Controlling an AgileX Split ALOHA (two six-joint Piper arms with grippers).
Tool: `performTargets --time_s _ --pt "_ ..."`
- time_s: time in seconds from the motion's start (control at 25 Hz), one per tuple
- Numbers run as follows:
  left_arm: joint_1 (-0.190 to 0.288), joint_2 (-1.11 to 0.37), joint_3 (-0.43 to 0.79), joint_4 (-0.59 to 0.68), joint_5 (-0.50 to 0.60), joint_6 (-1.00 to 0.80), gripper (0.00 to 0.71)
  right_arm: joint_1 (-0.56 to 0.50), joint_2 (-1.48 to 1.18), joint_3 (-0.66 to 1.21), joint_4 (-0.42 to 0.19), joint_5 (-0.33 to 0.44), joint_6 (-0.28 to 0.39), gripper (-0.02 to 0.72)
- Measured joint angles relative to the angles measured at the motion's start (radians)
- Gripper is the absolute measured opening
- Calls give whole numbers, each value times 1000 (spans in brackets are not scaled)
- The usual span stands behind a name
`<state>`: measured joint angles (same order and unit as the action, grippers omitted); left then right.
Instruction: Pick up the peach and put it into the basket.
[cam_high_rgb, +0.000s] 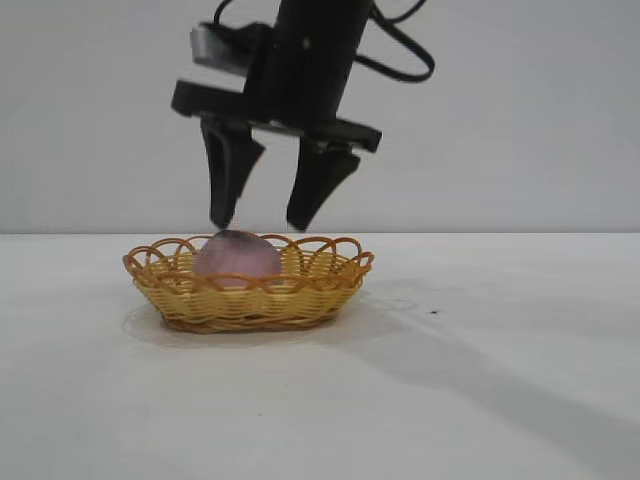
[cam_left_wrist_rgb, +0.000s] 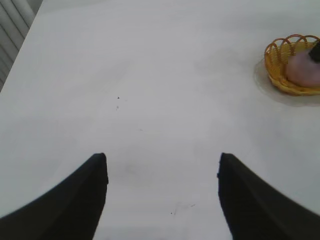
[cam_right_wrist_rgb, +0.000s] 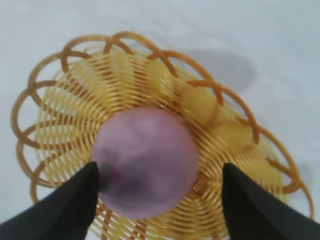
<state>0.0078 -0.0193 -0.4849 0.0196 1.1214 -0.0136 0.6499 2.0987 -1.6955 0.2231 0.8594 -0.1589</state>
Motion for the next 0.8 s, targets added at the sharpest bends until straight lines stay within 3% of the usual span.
performTargets --time_s 0.04,0.24,0.48,0.8 --pt "0 0 0 0 0 0 477 -22 -18 0 -14 -2 19 502" --pt "0 0 0 0 0 0 477 -228 -41 6 -79 60 94 486" --pt "0 0 0 0 0 0 477 -481 -12 37 -101 121 147 486" --pt "0 0 0 0 0 0 477 -604 10 37 -108 142 154 486"
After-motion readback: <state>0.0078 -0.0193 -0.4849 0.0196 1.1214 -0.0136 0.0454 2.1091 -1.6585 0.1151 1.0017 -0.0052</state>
